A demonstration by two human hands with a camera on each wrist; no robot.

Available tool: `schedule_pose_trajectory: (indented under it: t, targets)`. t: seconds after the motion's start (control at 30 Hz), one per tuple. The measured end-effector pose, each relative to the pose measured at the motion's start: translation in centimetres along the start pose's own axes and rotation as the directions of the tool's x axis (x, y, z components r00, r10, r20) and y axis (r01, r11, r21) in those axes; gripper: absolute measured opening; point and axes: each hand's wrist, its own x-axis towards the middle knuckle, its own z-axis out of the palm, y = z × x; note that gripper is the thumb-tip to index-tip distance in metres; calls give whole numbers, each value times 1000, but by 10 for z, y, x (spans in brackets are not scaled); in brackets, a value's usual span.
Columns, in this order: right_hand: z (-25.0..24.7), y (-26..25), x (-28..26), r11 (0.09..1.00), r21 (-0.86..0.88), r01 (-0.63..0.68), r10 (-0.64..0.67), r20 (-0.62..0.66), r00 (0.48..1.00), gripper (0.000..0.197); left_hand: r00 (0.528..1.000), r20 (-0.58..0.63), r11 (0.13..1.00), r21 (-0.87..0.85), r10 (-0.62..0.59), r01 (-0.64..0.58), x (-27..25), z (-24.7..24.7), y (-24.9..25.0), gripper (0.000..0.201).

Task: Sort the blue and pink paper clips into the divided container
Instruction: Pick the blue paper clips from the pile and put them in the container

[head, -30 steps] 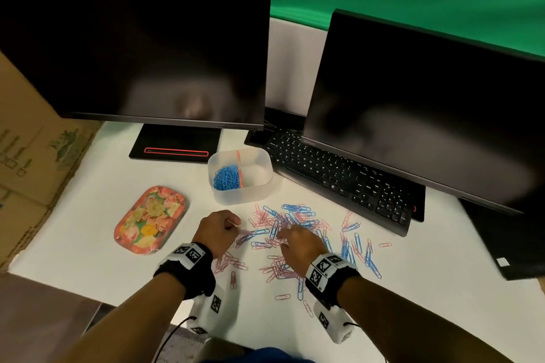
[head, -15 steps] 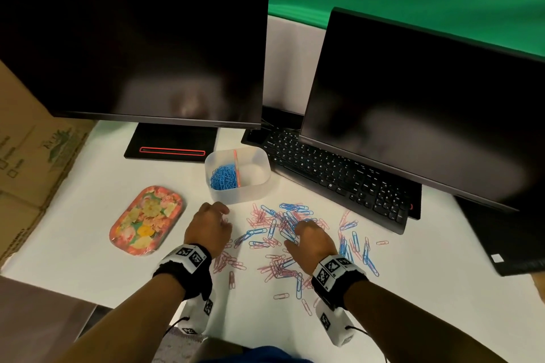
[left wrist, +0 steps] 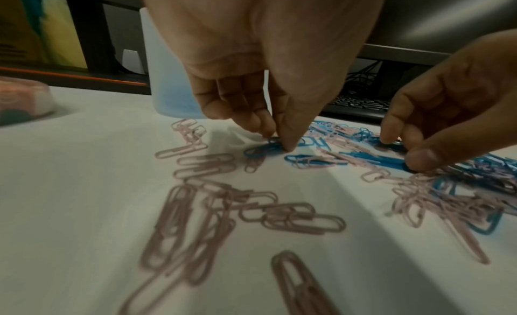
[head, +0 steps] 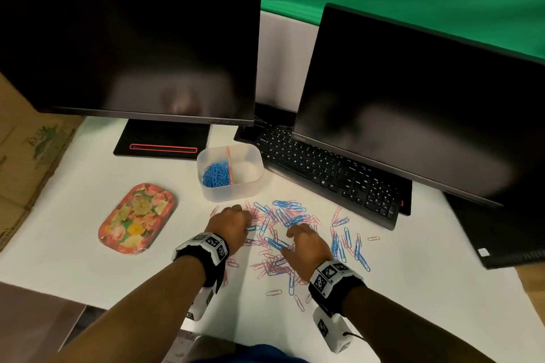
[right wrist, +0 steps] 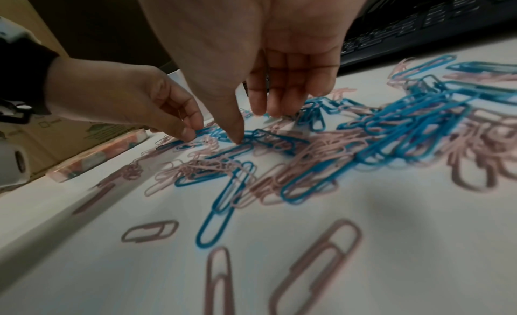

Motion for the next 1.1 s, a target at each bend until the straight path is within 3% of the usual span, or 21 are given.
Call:
schedule_pose_trajectory:
  t: [0.2, 0.33, 0.63, 0.87, 1.1]
  targets:
    - [4, -1, -1, 998, -44, 42, -41, 23, 999, 24, 1000, -14, 1000, -19, 10, -11, -1, -2, 1, 10]
    - [2, -7, 6, 997, -63, 35, -33, 43, 999, 25, 997, -50, 979, -199, -61, 50, -3, -8, -6, 9]
    - [5, -23, 14, 999, -26, 33, -31, 84, 996, 29, 977, -78, 827, -548, -198, 124, -15, -18, -16, 21]
    - [1, -20, 17, 996, 37, -80, 74, 145, 987, 32, 942, 99, 505, -823, -322, 260, -12, -14, -36, 29]
    - [3, -13, 21, 988, -130, -85, 109, 193, 975, 26, 888, 206, 94, -960, -411, 265, -13, -16, -36, 19]
